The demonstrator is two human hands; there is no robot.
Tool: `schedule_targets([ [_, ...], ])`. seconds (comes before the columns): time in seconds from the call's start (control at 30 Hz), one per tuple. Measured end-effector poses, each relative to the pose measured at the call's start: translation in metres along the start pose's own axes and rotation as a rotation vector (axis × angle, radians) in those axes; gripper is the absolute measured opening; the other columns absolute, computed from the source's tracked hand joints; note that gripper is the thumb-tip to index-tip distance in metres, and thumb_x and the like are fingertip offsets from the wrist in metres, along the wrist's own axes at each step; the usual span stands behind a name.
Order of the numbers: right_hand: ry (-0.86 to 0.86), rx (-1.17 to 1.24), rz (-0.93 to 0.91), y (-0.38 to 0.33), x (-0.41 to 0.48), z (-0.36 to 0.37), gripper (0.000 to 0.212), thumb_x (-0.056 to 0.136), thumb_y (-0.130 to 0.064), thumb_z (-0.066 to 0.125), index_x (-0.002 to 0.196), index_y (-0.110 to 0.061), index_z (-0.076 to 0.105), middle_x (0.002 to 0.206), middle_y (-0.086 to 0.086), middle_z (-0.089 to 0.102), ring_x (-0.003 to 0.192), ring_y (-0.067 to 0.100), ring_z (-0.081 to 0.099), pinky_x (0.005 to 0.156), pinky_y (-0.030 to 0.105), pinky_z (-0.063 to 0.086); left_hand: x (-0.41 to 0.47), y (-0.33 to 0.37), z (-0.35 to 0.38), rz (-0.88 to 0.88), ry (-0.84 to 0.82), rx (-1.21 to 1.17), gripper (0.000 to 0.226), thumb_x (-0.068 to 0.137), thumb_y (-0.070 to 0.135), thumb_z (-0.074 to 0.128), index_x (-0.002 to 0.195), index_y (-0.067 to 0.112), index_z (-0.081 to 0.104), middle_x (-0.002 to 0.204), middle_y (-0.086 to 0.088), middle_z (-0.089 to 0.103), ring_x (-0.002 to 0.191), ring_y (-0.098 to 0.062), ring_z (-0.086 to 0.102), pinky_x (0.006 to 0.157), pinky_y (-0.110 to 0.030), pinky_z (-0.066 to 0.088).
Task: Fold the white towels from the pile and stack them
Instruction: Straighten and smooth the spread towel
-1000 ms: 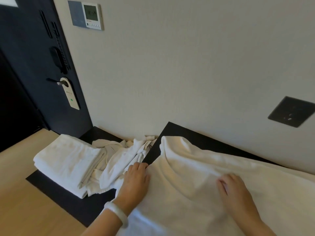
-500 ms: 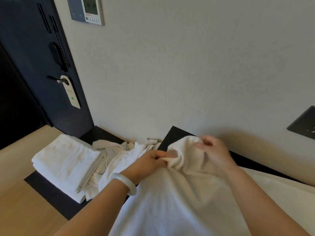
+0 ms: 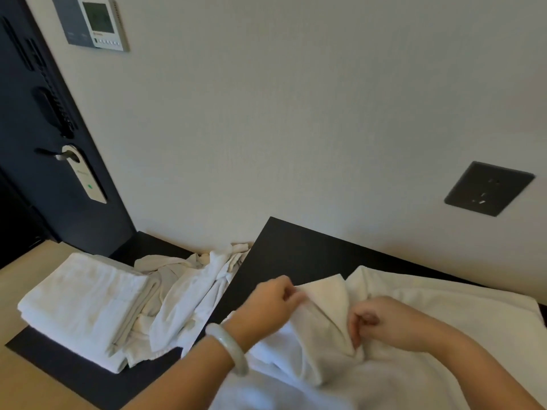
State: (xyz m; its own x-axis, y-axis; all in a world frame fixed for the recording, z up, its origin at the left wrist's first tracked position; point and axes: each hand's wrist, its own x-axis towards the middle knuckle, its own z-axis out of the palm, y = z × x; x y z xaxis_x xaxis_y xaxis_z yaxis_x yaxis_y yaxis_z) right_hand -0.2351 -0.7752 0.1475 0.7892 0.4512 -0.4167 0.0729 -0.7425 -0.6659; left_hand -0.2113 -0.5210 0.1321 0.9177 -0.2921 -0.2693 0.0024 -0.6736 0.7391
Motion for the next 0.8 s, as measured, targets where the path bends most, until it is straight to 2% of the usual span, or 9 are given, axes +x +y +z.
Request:
schedule_targets([
  [0.1, -0.111, 0.083, -0.018, -0.011, 0.01, -0.008, 0.026, 0.078, 0.002, 0.051, 0.084, -0.015, 0.07, 0.084, 0.007, 0.076, 0.079, 0.015, 0.073, 0.075, 0.021, 0.052, 0.005, 0.007, 0.025, -0.065, -0.02, 0.126, 0.046, 0.086, 0.059, 0.059, 0.112, 0.021, 0.054, 0.105, 0.001, 0.057, 0.093, -0.016, 0.057, 0.073, -0.028, 0.043],
  [0.2, 0.324, 0.151, -0.017, -0.005, 0.032, -0.029, 0.034, 0.086, 0.007, 0.051, 0.078, -0.022, 0.067, 0.08, 0.005, 0.074, 0.056, 0.02, 0.068, 0.06, 0.028, 0.051, 0.006, 0.009, 0.031, 0.036, 0.004, 0.197, 0.025, 0.093, 0.033, 0.051, 0.114, 0.025, 0.061, 0.105, 0.0, 0.064, 0.098, -0.02, 0.061, 0.082, -0.03, 0.048],
  [0.27, 0.587, 0.073, -0.019, -0.004, 0.049, -0.042, 0.044, 0.088, 0.012, 0.049, 0.084, -0.028, 0.067, 0.091, -0.003, 0.073, 0.075, 0.014, 0.071, 0.075, 0.03, 0.051, 0.007, 0.009, 0.02, 0.12, -0.036, 0.17, 0.021, 0.093, 0.022, 0.047, 0.102, 0.028, 0.065, 0.095, 0.004, 0.061, 0.089, -0.016, 0.059, 0.076, -0.025, 0.046],
  [0.3, 0.572, 0.015, -0.034, -0.006, 0.057, -0.045, 0.047, 0.088, 0.014, 0.049, 0.093, -0.029, 0.067, 0.103, -0.005, 0.071, 0.093, 0.01, 0.069, 0.084, 0.026, 0.05, 0.008, 0.009, 0.013, 0.169, -0.063, 0.148, 0.021, 0.092, 0.019, 0.047, 0.092, 0.03, 0.064, 0.089, 0.007, 0.056, 0.085, -0.014, 0.057, 0.072, -0.02, 0.042],
  [0.37, 0.276, -0.041, -0.015, -0.009, 0.07, -0.048, 0.051, 0.087, 0.012, 0.051, 0.114, -0.029, 0.065, 0.119, -0.006, 0.066, 0.112, 0.008, 0.061, 0.089, 0.017, 0.046, 0.011, 0.011, -0.008, 0.243, -0.066, 0.119, 0.023, 0.09, 0.016, 0.05, 0.078, 0.032, 0.062, 0.079, 0.012, 0.047, 0.077, -0.009, 0.053, 0.065, -0.015, 0.036],
  [0.5, -0.227, -0.184, 0.2, -0.014, 0.077, -0.056, 0.036, 0.088, -0.029, 0.065, 0.117, -0.049, 0.062, 0.118, -0.018, 0.067, 0.109, 0.006, 0.063, 0.094, 0.03, 0.052, 0.031, 0.006, -0.053, 0.225, 0.115, 0.035, 0.032, 0.092, 0.018, 0.06, 0.078, 0.047, 0.06, 0.084, 0.013, 0.051, 0.079, -0.001, 0.051, 0.07, -0.012, 0.034],
  [0.63, -0.387, 0.167, 0.273, -0.003, 0.07, -0.074, 0.033, 0.086, -0.012, 0.069, 0.117, -0.023, 0.07, 0.107, -0.002, 0.074, 0.097, 0.013, 0.07, 0.081, 0.028, 0.056, 0.053, 0.005, -0.085, 0.189, 0.226, 0.063, 0.017, 0.093, 0.018, 0.063, 0.092, 0.035, 0.067, 0.086, 0.012, 0.054, 0.077, -0.004, 0.05, 0.067, -0.009, 0.035],
  [0.7, -0.22, 0.108, 0.219, 0.003, 0.065, -0.088, 0.016, 0.084, -0.011, 0.075, 0.097, -0.019, 0.074, 0.081, -0.004, 0.073, 0.072, 0.012, 0.064, 0.063, 0.022, 0.05, 0.064, 0.011, -0.099, 0.188, 0.295, 0.093, 0.017, 0.093, 0.015, 0.062, 0.097, 0.029, 0.071, 0.088, 0.004, 0.057, 0.08, -0.01, 0.052, 0.066, -0.018, 0.036],
  [0.8, 0.561, 0.096, 0.173, 0.009, 0.069, -0.111, 0.004, 0.089, -0.007, 0.07, 0.093, -0.006, 0.07, 0.066, 0.001, 0.06, 0.057, 0.016, 0.049, 0.049, 0.023, 0.041, 0.086, 0.02, -0.119, 0.162, 0.456, 0.096, 0.02, 0.093, 0.013, 0.06, 0.106, 0.022, 0.072, 0.092, -0.002, 0.058, 0.088, -0.021, 0.056, 0.068, -0.023, 0.034],
])
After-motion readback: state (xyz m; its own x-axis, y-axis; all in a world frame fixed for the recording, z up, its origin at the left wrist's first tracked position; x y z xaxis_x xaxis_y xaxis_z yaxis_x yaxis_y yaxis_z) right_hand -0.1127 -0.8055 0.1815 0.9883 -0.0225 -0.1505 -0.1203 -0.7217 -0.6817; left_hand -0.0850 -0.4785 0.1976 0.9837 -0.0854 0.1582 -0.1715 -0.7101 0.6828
